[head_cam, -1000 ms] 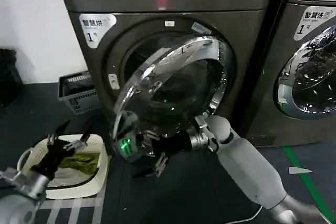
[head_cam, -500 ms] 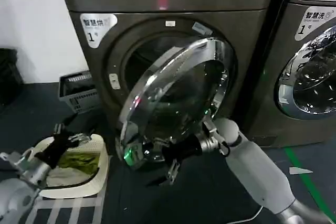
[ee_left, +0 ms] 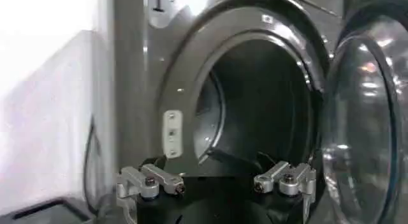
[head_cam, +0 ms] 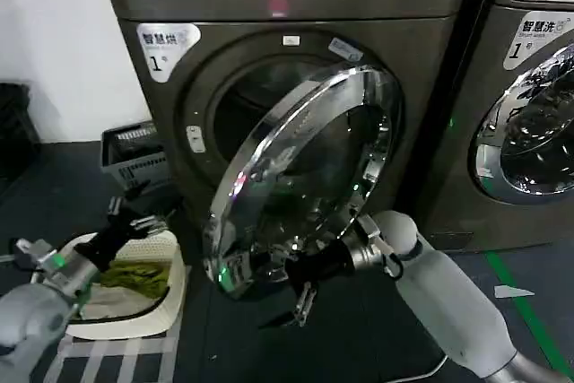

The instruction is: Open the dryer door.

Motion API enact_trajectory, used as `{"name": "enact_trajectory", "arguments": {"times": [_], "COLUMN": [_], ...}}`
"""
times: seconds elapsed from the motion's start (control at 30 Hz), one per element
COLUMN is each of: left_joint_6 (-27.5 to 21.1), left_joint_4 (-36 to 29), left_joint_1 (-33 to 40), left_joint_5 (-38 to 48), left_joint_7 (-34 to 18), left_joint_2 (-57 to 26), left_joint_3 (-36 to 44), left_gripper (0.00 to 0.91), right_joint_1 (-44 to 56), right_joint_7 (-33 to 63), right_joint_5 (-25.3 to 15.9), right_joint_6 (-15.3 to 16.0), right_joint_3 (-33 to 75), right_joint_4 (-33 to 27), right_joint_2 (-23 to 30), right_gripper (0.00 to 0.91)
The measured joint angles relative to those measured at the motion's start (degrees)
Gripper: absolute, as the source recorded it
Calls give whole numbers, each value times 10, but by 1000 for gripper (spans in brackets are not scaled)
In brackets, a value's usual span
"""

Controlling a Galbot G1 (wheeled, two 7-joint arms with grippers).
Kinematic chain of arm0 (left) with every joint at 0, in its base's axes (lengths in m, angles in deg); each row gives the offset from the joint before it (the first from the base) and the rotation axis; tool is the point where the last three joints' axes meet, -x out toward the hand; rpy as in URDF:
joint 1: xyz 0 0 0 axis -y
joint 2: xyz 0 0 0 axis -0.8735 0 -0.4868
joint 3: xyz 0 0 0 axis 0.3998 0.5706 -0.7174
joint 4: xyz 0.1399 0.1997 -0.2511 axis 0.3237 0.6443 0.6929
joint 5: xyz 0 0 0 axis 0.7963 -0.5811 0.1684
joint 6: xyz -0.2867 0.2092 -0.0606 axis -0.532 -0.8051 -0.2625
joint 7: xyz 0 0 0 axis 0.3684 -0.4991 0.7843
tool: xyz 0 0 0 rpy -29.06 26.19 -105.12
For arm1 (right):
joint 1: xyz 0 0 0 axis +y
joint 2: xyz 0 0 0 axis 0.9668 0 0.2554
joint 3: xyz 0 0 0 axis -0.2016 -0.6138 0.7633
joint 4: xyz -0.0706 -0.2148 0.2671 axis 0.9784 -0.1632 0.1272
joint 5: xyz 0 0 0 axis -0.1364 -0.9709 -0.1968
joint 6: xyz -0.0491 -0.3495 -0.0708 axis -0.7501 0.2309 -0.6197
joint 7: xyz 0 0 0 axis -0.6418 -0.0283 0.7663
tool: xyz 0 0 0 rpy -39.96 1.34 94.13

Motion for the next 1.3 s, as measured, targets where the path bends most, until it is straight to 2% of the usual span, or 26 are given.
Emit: {"name": "enact_trajectory", "arguments": {"times": [0.63,1.3], "left_joint_6": [2,8], "left_joint_4": [26,35], "left_joint_1": [97,147], "left_joint_5": [2,13], "left_joint_7": [10,32], "left_joint_2": [-11,-7], "left_joint_3": [135,201], "left_gripper": [907,907], "right_joint_1": [86,186], "right_joint_7": [1,3], "right_joint_5": [-7,-11], "right_joint_6": [-23,-24], "right_joint_3": [88,289], "right_joint_4": [34,17], "right_joint_2": [-27,-37], "right_gripper": [907,907]}}
